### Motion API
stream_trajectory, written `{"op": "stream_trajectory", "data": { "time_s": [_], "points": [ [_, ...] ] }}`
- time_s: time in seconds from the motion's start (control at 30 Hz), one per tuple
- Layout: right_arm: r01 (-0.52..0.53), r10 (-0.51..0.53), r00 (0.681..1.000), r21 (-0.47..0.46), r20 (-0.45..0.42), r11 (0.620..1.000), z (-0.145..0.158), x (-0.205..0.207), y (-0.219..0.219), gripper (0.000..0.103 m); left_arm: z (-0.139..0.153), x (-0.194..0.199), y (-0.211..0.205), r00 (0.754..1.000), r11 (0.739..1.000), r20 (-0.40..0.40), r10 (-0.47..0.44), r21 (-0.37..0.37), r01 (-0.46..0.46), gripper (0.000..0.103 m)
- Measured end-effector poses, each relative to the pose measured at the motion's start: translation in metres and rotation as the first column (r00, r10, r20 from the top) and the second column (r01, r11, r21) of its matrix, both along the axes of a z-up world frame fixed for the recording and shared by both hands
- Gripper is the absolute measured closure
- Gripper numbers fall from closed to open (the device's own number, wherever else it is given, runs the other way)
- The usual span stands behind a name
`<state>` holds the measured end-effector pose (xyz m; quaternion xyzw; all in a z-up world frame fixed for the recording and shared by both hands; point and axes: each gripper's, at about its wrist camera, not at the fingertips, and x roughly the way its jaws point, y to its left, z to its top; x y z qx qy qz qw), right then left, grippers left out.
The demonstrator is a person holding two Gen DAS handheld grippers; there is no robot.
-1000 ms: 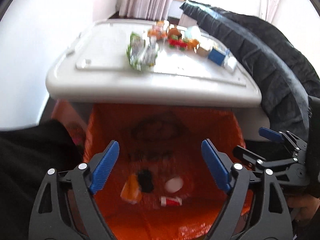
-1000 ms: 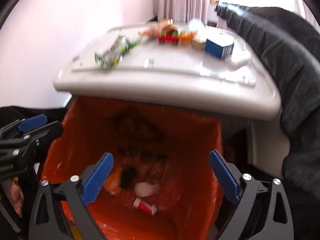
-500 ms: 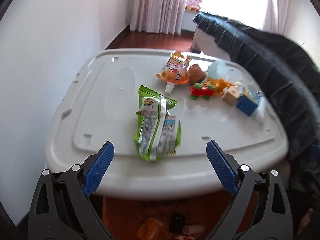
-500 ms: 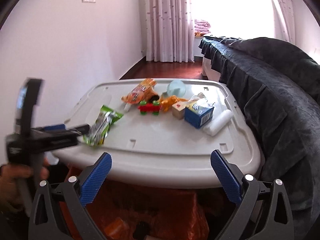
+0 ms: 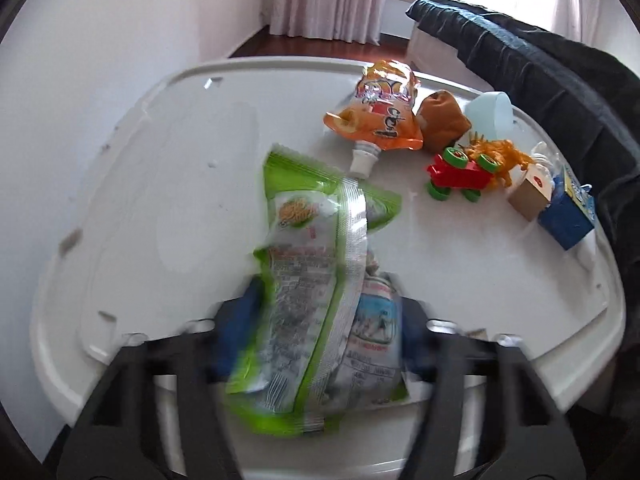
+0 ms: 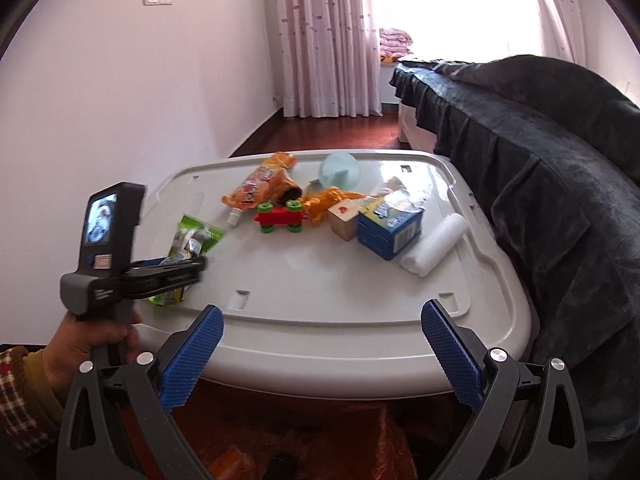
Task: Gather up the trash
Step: 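Grasp the green snack bag with the left tool, then grasp the blue-yellow biscuit box with the right tool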
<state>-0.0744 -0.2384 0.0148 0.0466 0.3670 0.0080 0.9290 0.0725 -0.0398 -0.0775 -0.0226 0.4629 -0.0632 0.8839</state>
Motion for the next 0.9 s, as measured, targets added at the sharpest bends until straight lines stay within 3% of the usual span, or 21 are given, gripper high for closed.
{"op": "stream_trajectory", "data": {
  "time_s": [0.1, 0.27, 0.43, 0.63, 0.9],
  "points": [
    [0.024, -0.024, 1.0, 0.001, -0.015, 1.0, -0.007, 0.004, -0.008, 0.005, 0.007, -0.009, 0.003, 0.999, 1.0, 0.035, -0.004, -0.027, 0.005, 0.058],
    [0.061, -0.062, 0.997, -0.021, -0.035, 0.998, -0.01, 0.024, -0.025, 0.005, 0.033, -0.034, 0.0, 0.994, 0.997, 0.105, -0.036, -0.065, 0.042, 0.058],
    [0.051, -0.054, 0.997, -0.062, -0.051, 0.997, -0.008, 0.078, -0.043, 0.005, 0.049, -0.055, -0.015, 0.984, 0.99, 0.157, -0.084, -0.096, 0.1, 0.058],
    [-0.097, 0.078, 0.993, -0.225, -0.094, 0.969, -0.027, 0.151, -0.043, 0.006, 0.05, -0.065, -0.024, 0.977, 0.985, 0.172, -0.128, -0.094, 0.146, 0.058],
    [-0.266, 0.208, 0.953, -0.281, -0.219, 0.922, -0.068, 0.191, -0.035, 0.01, 0.047, -0.058, -0.023, 0.98, 0.981, 0.153, -0.126, -0.13, 0.147, 0.058]
  ]
}}
